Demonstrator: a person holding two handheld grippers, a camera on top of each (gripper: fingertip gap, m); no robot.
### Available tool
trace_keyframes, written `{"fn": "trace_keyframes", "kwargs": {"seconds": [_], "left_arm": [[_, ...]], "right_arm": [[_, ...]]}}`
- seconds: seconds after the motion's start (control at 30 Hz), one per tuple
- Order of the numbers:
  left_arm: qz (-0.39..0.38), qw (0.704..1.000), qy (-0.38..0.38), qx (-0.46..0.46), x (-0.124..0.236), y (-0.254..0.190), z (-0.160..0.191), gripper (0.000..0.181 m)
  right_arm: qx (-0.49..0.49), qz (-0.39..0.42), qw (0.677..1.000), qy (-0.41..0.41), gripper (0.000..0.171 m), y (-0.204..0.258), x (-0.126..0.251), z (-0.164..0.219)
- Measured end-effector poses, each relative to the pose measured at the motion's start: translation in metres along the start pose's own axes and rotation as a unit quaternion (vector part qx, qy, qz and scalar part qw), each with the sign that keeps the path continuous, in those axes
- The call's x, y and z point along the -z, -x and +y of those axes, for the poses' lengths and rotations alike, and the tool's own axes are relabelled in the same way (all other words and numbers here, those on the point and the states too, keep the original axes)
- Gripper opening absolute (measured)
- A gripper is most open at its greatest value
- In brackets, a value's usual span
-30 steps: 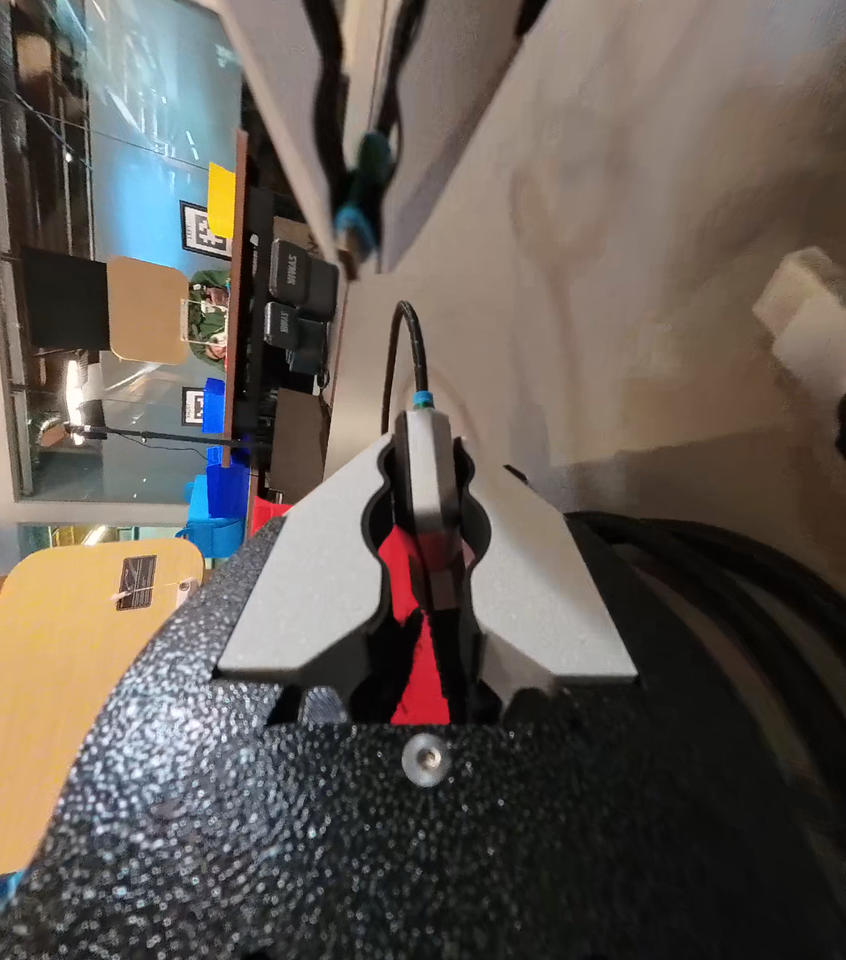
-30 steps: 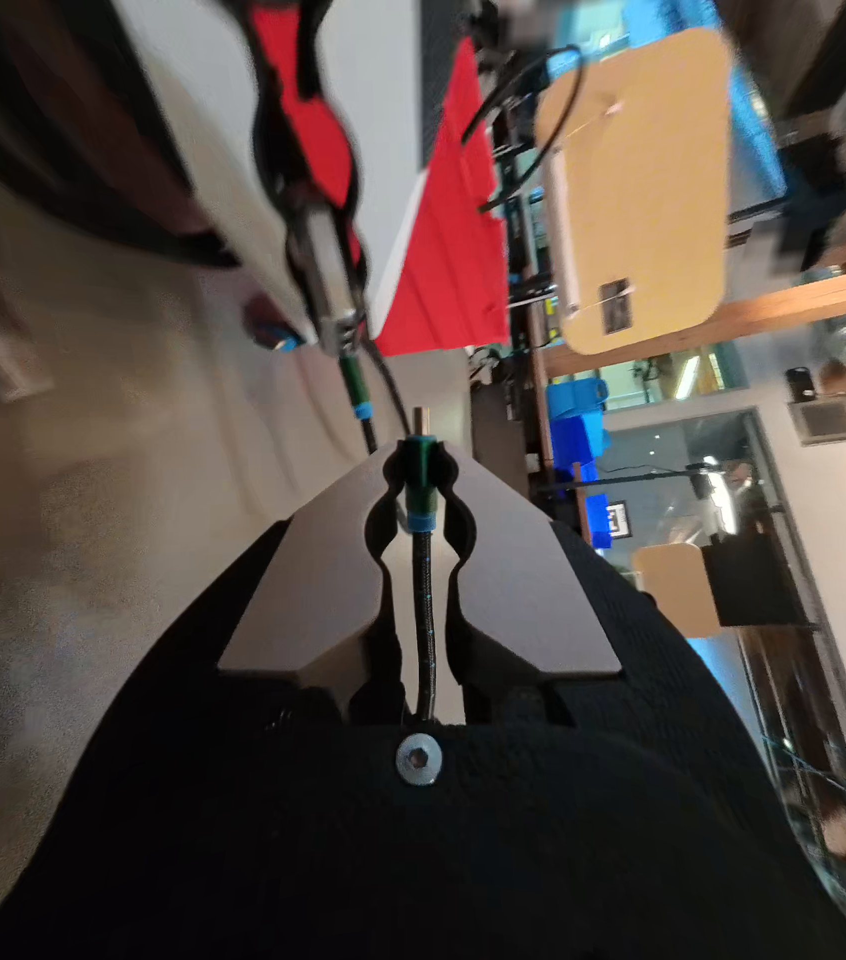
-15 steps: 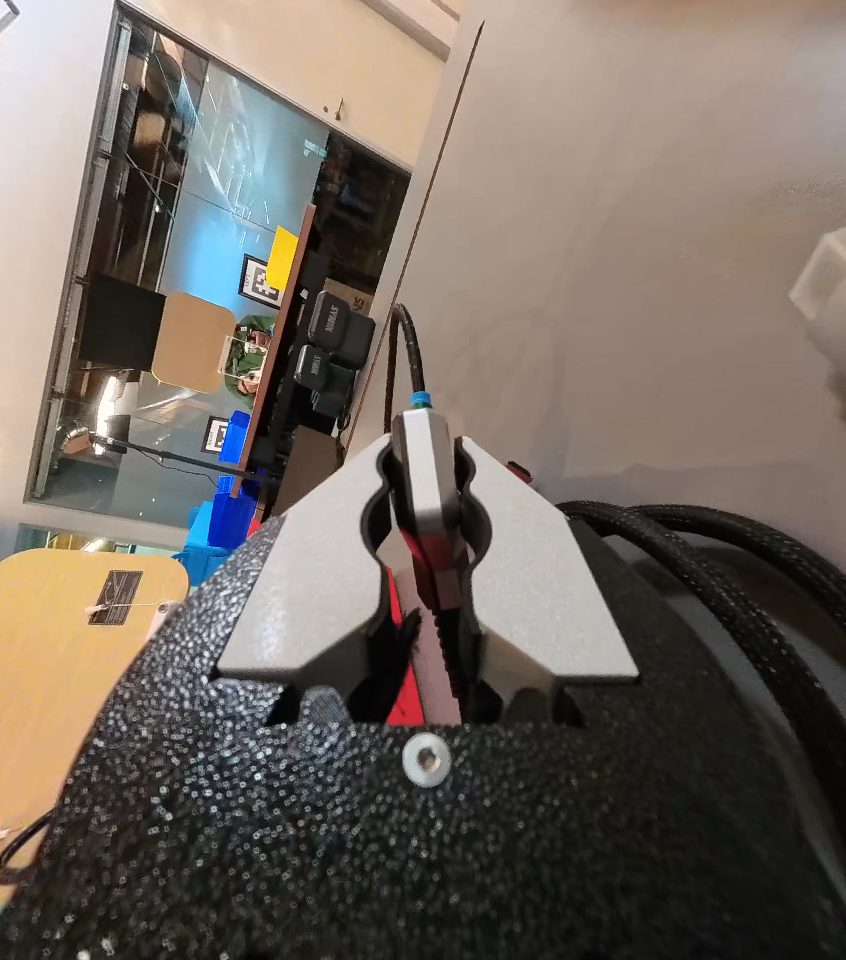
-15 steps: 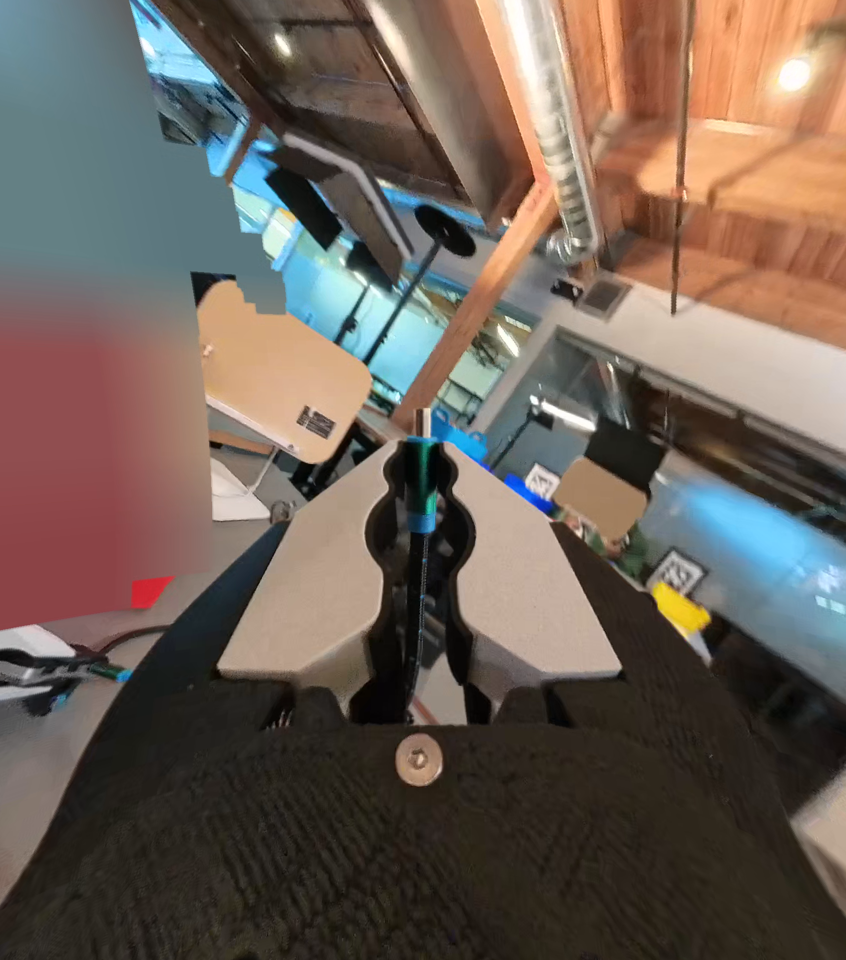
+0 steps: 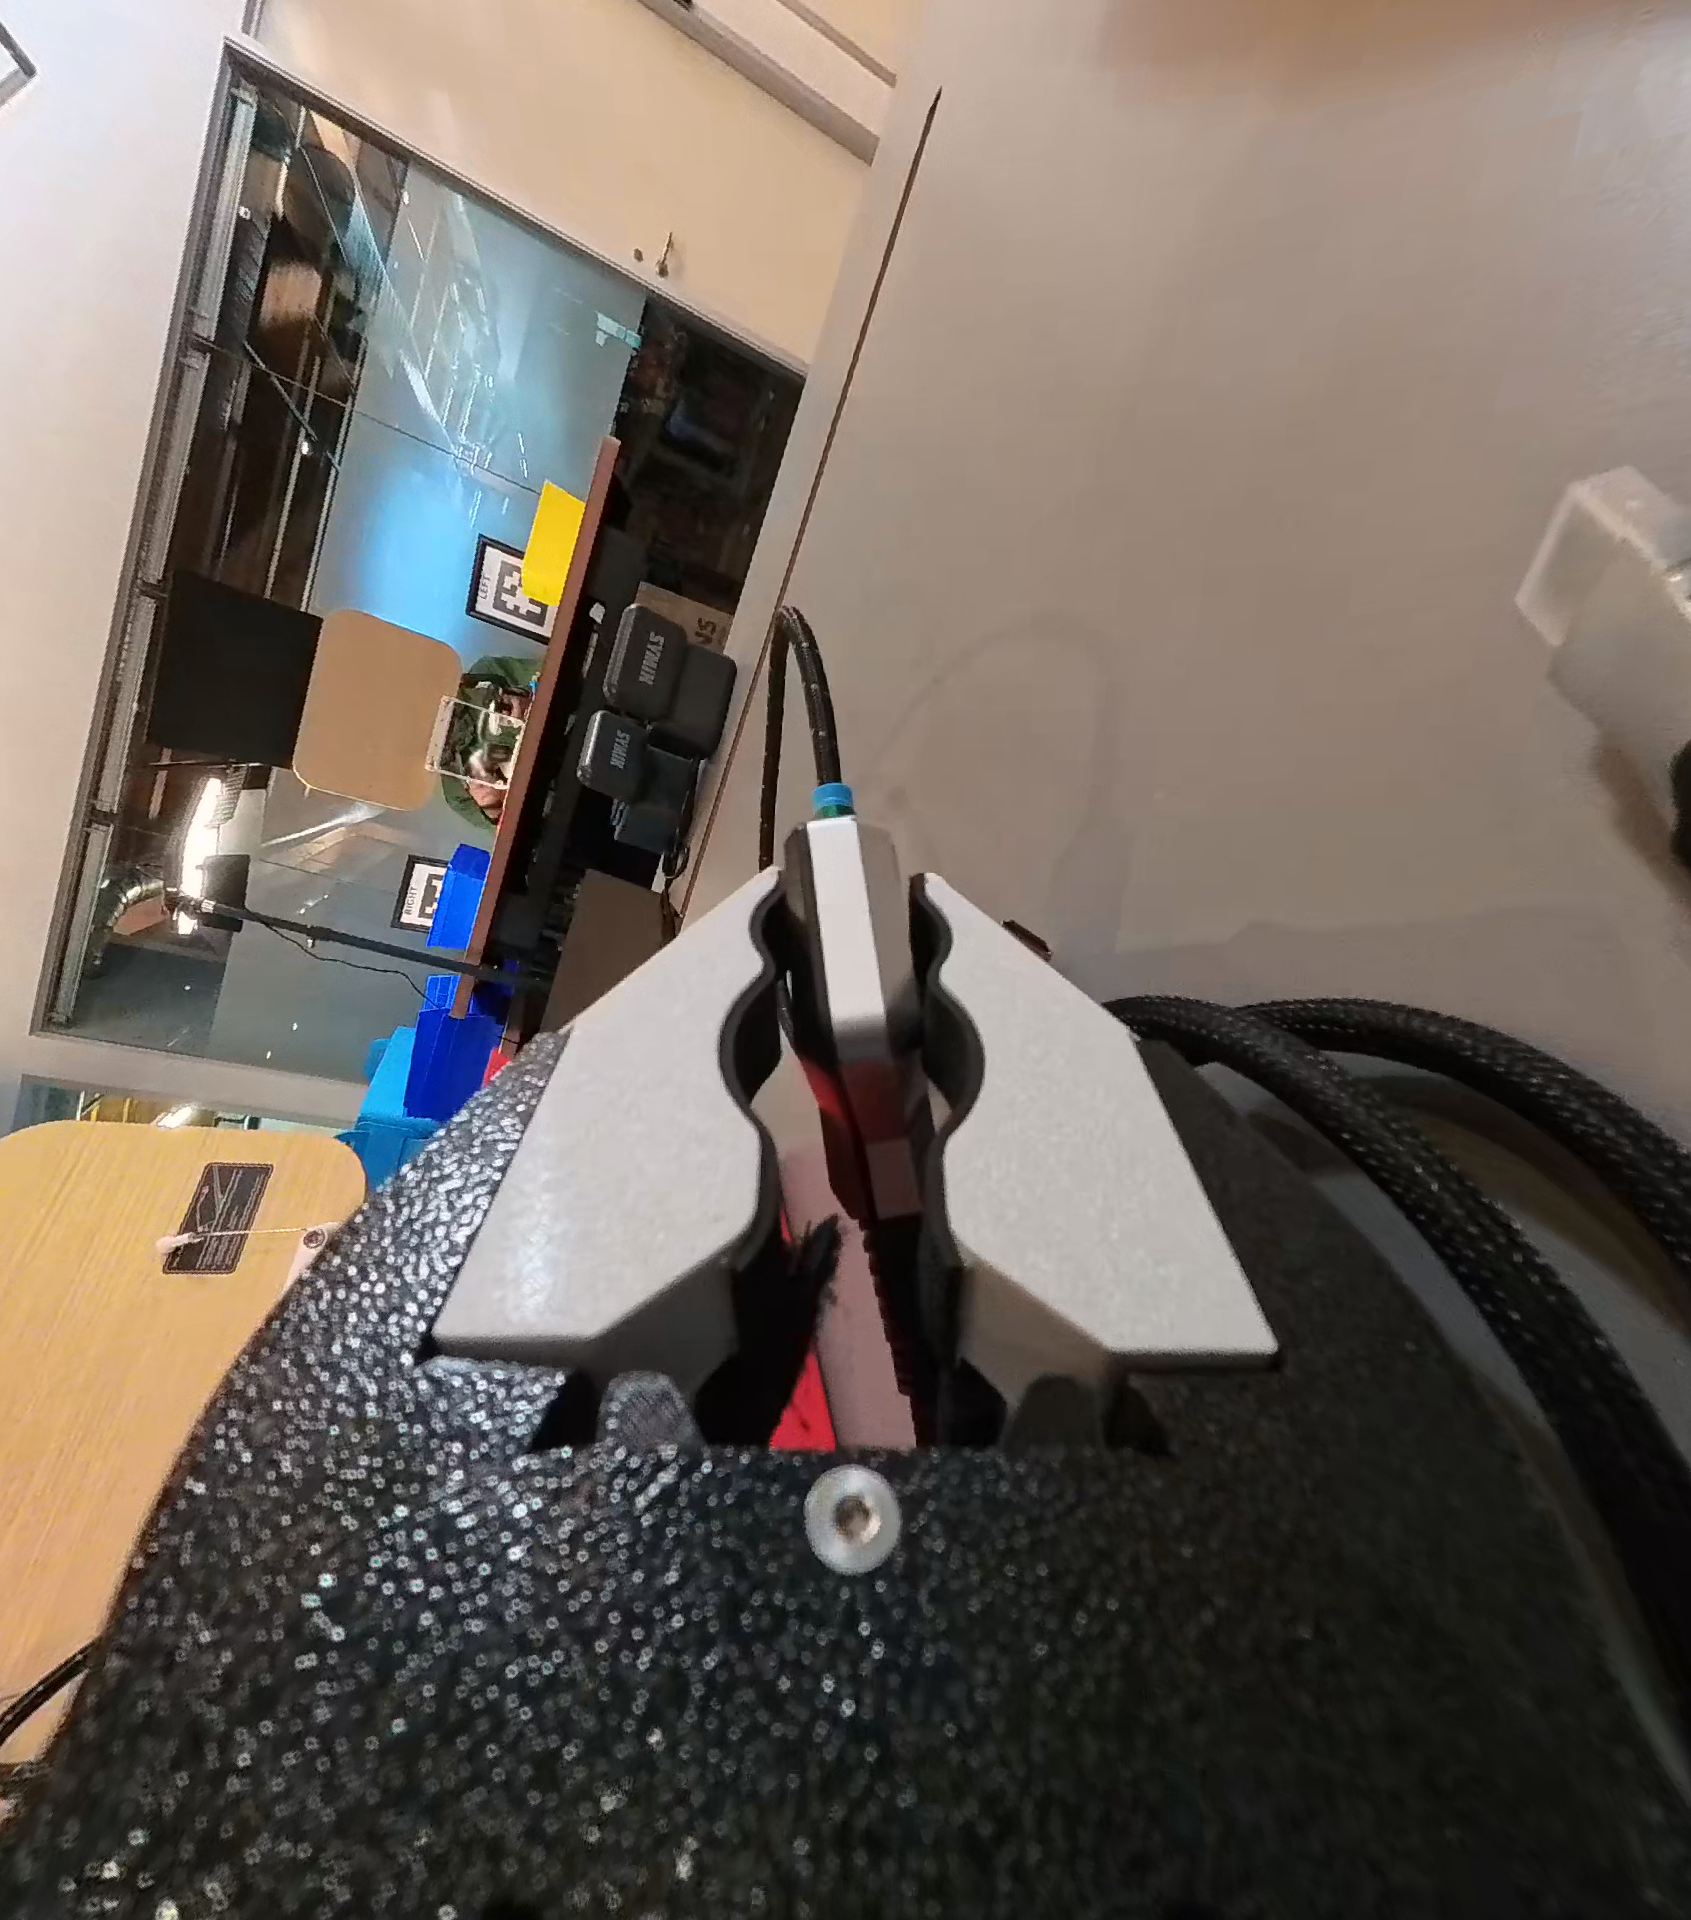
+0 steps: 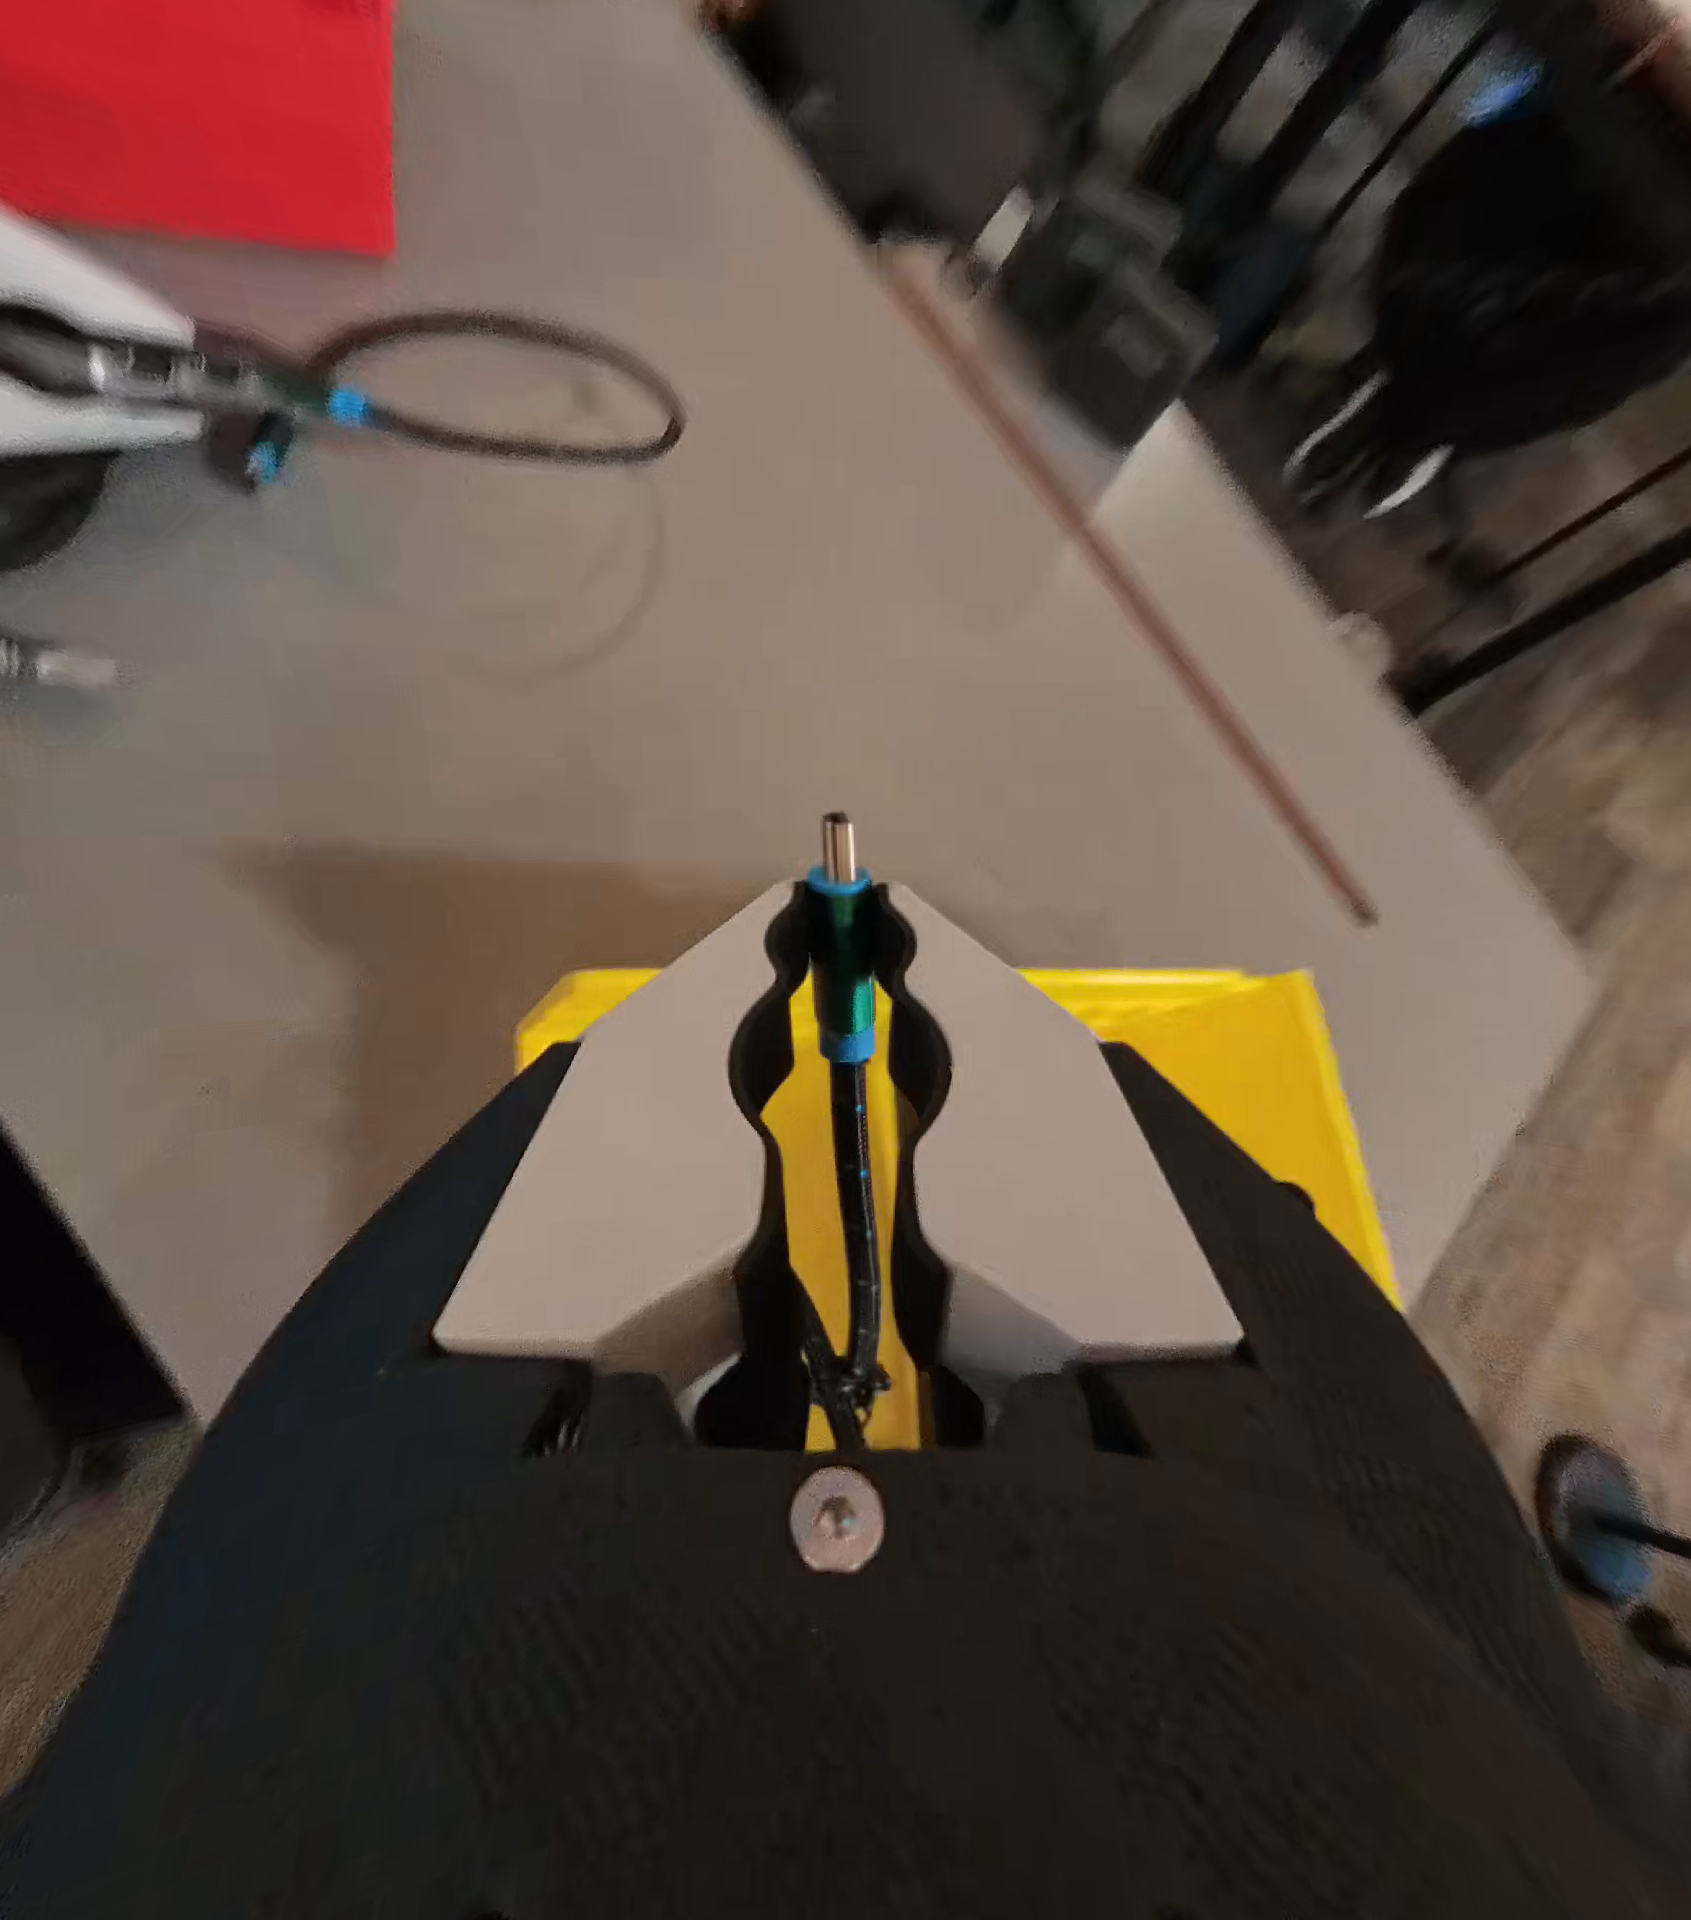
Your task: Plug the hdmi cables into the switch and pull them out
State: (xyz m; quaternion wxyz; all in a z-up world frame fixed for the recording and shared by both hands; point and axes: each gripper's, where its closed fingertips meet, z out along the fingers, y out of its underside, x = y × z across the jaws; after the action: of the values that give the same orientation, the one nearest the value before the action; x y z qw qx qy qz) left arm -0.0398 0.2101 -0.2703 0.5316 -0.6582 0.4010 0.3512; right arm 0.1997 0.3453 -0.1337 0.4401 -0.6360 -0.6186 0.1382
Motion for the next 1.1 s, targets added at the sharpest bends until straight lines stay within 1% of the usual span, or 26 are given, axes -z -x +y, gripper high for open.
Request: {"fn": "trace_keyframes", "kwargs": {"seconds": [0.07, 0.17, 0.23, 0.27, 0.3, 0.33, 0.43, 0.53, 0.6, 0.67, 0.77, 0.8, 0.83, 0.9, 0.97, 1.03, 1.1], "left_arm": [[-0.001, 1.0, 0.0, -0.001, 0.0, 0.0, 0.0, 0.02], [-0.002, 1.0, 0.0, -0.001, 0.001, 0.0, 0.0, 0.02], [-0.002, 1.0, -0.001, 0.001, 0.001, 0.0, 0.0, 0.02], [-0.002, 1.0, -0.002, 0.003, 0.001, 0.0, 0.0, 0.02], [-0.001, 1.0, -0.003, 0.005, 0.001, -0.001, 0.0, 0.02], [-0.001, 1.0, -0.004, 0.005, 0.001, -0.001, 0.0, 0.02], [0.001, 1.0, -0.005, 0.001, 0.001, -0.002, 0.0, 0.02], [0.001, 1.0, -0.006, 0.003, 0.001, -0.002, 0.0, 0.02], [0.002, 1.0, -0.006, 0.005, 0.001, -0.002, 0.0, 0.02], [0.003, 1.0, -0.006, 0.004, 0.001, -0.002, 0.0, 0.02], [0.003, 1.0, -0.006, 0.004, 0.001, -0.002, -0.001, 0.02], [0.003, 1.0, -0.007, 0.004, 0.002, -0.002, -0.001, 0.02], [0.004, 1.0, -0.007, 0.004, 0.002, -0.002, -0.001, 0.02], [0.003, 1.0, -0.007, 0.004, 0.002, -0.002, -0.001, 0.02], [0.003, 1.0, -0.007, 0.003, 0.002, -0.002, -0.001, 0.02], [0.002, 1.0, -0.006, 0.001, 0.002, -0.002, -0.001, 0.02], [0.002, 1.0, -0.006, 0.0, 0.002, -0.003, -0.001, 0.02]], "right_arm": [[0.017, -0.025, 0.996, 0.085, 0.01, 0.005, -0.02, 0.023], [0.036, -0.052, 0.971, 0.231, 0.01, 0.01, -0.044, 0.066], [0.04, -0.016, 0.944, 0.327, 0.01, -0.002, -0.049, 0.092], [0.04, 0.017, 0.932, 0.359, 0.01, -0.012, -0.048, 0.099], [0.036, 0.051, 0.93, 0.362, 0.01, -0.021, -0.05, 0.097], [0.013, 0.075, 0.937, 0.34, 0.009, -0.028, -0.053, 0.089], [-0.077, 0.099, 0.969, 0.211, 0.01, -0.036, -0.056, 0.053], [-0.154, 0.138, 0.973, 0.099, 0.011, -0.05, -0.033, 0.032], [-0.215, 0.169, 0.962, 0.005, 0.012, -0.062, -0.008, 0.026], [-0.295, 0.157, 0.939, -0.078, 0.014, -0.065, 0.014, 0.029], [-0.409, 0.106, 0.88, -0.216, 0.015, -0.065, 0.046, 0.035], [-0.433, 0.078, 0.867, -0.233, 0.015, -0.06, 0.051, 0.04], [-0.441, 0.053, 0.864, -0.236, 0.015, -0.053, 0.052, 0.046], [-0.416, 0.016, 0.871, -0.26, 0.015, -0.038, 0.057, 0.044], [-0.387, 0.005, 0.887, -0.251, 0.015, -0.023, 0.058, 0.044], [-0.35, 0.047, 0.914, -0.198, 0.015, -0.018, 0.053, 0.053], [-0.3, 0.133, 0.941, -0.087, 0.015, -0.021, 0.046, 0.072]]}}
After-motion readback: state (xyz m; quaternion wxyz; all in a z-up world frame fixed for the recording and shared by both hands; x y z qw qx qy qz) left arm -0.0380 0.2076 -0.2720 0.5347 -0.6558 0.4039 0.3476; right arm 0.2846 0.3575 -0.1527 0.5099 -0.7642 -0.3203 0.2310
